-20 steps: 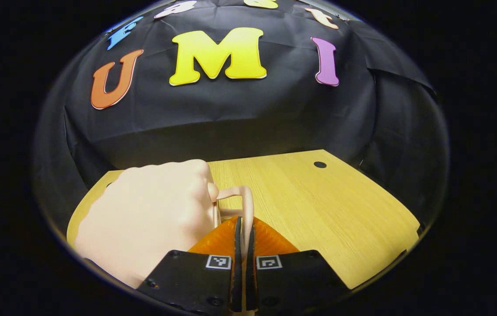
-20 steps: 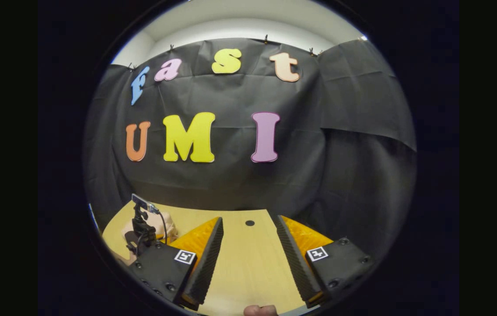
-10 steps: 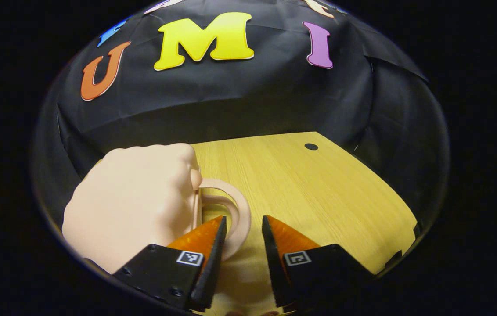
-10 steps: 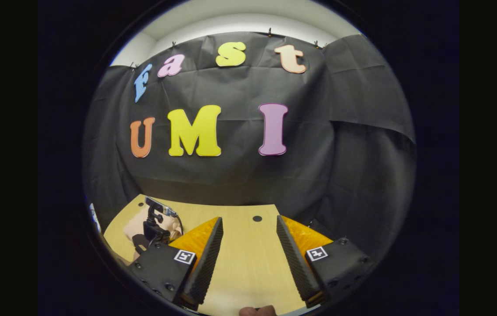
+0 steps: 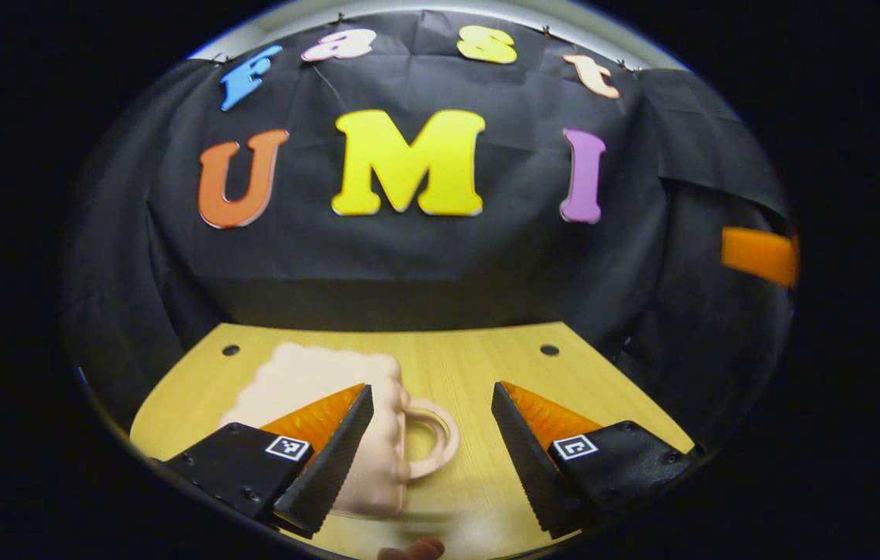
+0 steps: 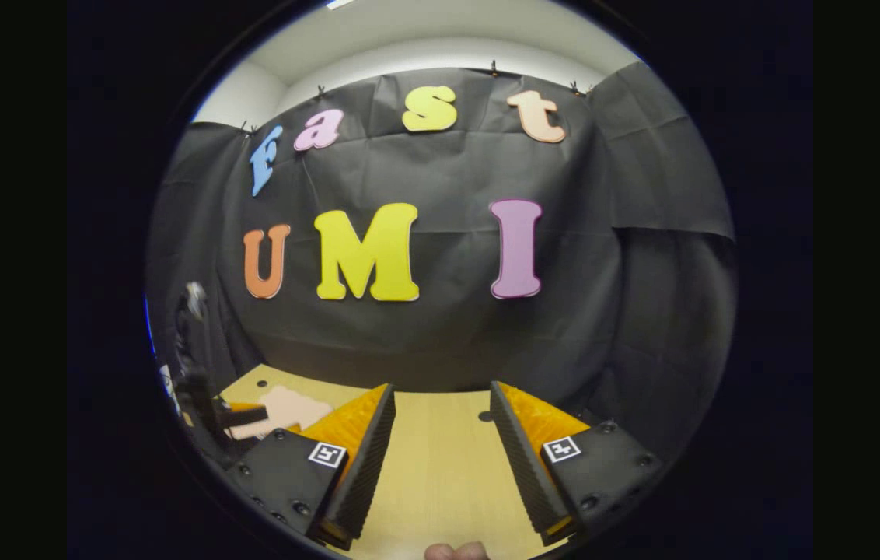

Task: First open the suitcase, pack the skin care products into it, and then close the suitcase.

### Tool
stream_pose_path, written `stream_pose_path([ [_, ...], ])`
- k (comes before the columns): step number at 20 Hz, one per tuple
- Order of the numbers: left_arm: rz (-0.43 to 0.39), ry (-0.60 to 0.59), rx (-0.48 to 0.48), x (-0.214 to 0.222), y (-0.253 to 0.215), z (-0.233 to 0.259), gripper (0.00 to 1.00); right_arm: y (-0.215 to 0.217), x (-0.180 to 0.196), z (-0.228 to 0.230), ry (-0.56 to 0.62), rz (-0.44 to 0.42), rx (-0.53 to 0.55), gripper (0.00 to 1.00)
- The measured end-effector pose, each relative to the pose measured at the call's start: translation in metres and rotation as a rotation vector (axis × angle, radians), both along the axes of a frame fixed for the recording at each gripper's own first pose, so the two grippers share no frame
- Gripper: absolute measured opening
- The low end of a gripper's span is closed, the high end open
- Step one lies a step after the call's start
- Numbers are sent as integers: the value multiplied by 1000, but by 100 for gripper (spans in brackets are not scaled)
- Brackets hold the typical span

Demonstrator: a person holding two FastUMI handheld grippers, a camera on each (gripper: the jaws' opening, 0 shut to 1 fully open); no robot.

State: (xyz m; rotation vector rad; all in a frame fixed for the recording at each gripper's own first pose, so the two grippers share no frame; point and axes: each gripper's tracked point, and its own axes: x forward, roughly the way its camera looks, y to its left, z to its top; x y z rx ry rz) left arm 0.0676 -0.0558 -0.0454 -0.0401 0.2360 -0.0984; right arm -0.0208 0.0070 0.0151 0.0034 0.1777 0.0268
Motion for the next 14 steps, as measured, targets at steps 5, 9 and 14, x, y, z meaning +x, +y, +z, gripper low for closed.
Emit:
stream_pose_path([
  [5,107,-218,-18,4,41,94,97,46,23,26,-86,74,2,70],
  [9,144,-289,-10,3,57,123,97,63,32,38,-134,84,29,74],
  [14,175,-303,-1,0,71,129,97,71,36,42,-147,77,39,74],
])
